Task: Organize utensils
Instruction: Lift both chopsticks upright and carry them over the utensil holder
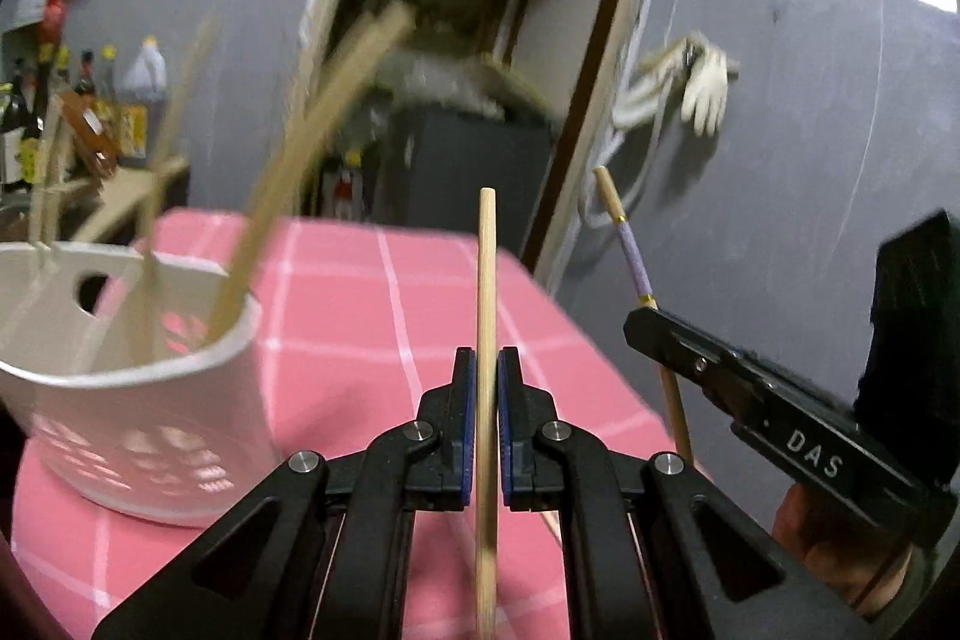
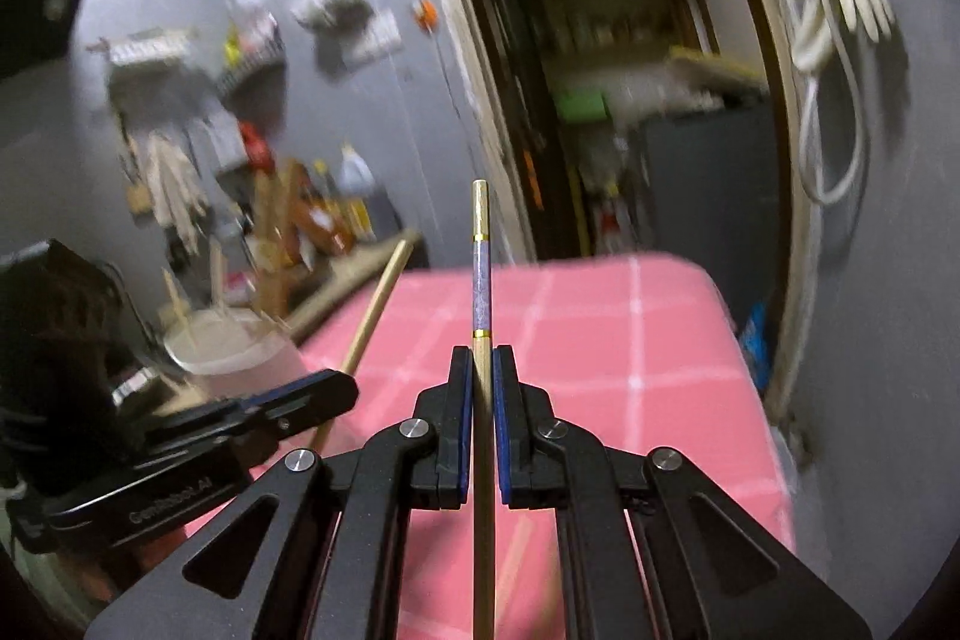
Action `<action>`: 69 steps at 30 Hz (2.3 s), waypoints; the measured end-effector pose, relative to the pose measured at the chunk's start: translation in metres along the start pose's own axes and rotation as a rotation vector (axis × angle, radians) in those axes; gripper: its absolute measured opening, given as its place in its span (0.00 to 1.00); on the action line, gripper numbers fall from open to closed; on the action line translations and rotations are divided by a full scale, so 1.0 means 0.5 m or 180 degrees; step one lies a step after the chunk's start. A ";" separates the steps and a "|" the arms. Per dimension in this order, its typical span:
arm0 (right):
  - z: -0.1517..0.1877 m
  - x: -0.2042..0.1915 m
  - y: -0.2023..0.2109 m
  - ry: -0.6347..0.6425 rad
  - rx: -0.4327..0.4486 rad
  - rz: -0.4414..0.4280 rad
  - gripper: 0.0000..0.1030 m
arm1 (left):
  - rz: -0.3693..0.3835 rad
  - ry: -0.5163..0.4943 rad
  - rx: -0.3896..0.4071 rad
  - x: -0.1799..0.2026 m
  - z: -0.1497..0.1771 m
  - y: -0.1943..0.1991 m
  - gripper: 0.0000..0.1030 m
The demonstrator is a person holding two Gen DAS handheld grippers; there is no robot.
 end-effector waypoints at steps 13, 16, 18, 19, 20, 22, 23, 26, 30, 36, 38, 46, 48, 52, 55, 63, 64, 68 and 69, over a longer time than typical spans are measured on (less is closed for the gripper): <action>-0.147 -0.178 -0.032 0.0117 0.1113 -0.0577 0.05 | -0.0114 0.0231 0.0903 -0.124 -0.141 0.171 0.04; -0.170 -0.208 -0.052 0.0140 0.1182 -0.0675 0.05 | -0.0144 0.0304 0.1026 -0.164 -0.170 0.195 0.04; -0.184 -0.227 -0.064 0.0121 0.1246 -0.0744 0.05 | -0.0213 0.0352 0.1143 -0.195 -0.187 0.213 0.04; -0.190 -0.233 -0.068 0.0100 0.1282 -0.0769 0.05 | -0.0235 0.0374 0.1181 -0.211 -0.192 0.219 0.04; -0.198 -0.240 -0.075 0.0081 0.1329 -0.0812 0.05 | -0.0279 0.0416 0.1245 -0.230 -0.203 0.227 0.04; -0.209 -0.252 -0.080 0.0087 0.1446 -0.0861 0.05 | -0.0353 0.0451 0.1352 -0.264 -0.227 0.235 0.04; -0.215 -0.256 -0.083 0.0112 0.1526 -0.0847 0.05 | -0.0387 0.0461 0.1399 -0.279 -0.235 0.239 0.04; -0.224 -0.260 -0.096 0.0098 0.1686 -0.0811 0.05 | -0.0474 0.0560 0.1507 -0.338 -0.258 0.238 0.04; -0.227 -0.264 -0.102 0.0169 0.1852 -0.0707 0.04 | -0.0631 0.0628 0.1633 -0.395 -0.271 0.237 0.04; -0.213 -0.262 -0.137 0.0223 0.1846 -0.0624 0.04 | -0.0775 0.0718 0.1771 -0.457 -0.275 0.227 0.04; -0.207 -0.258 -0.148 0.0208 0.1820 -0.0608 0.04 | -0.0822 0.0687 0.1795 -0.460 -0.271 0.224 0.04; -0.183 -0.241 -0.177 0.0182 0.1721 -0.0516 0.05 | -0.0911 0.0688 0.1719 -0.469 -0.242 0.184 0.04; -0.177 -0.239 -0.182 0.0184 0.1684 -0.0510 0.05 | -0.0929 0.0675 0.1688 -0.468 -0.232 0.175 0.04; -0.165 -0.239 -0.188 0.0208 0.1610 -0.0499 0.05 | -0.0929 0.0674 0.1625 -0.465 -0.212 0.163 0.04; -0.153 -0.239 -0.192 0.0218 0.1531 -0.0497 0.05 | -0.0932 0.0654 0.1577 -0.459 -0.196 0.158 0.04; -0.121 -0.235 -0.196 0.0257 0.1281 -0.0431 0.05 | -0.0967 0.0595 0.1417 -0.447 -0.152 0.144 0.05; -0.116 -0.234 -0.196 0.0258 0.1238 -0.0418 0.05 | -0.0978 0.0600 0.1398 -0.447 -0.147 0.142 0.05; -0.102 -0.233 -0.194 0.0262 0.1137 -0.0414 0.05 | -0.0988 0.0608 0.1269 -0.447 -0.127 0.129 0.05; -0.099 -0.233 -0.193 0.0270 0.1114 -0.0414 0.05 | -0.0981 0.0595 0.1236 -0.444 -0.124 0.125 0.06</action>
Point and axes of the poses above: each gripper's, at about its wrist camera, not at the fingertips, and y roughly against the way its jaws point, x to its right, z to its underside, the point moved 8 cm from there along -y, roughly the way its jaws point, and after that the axes turned 5 degrees about -z, right-handed, at the moved point
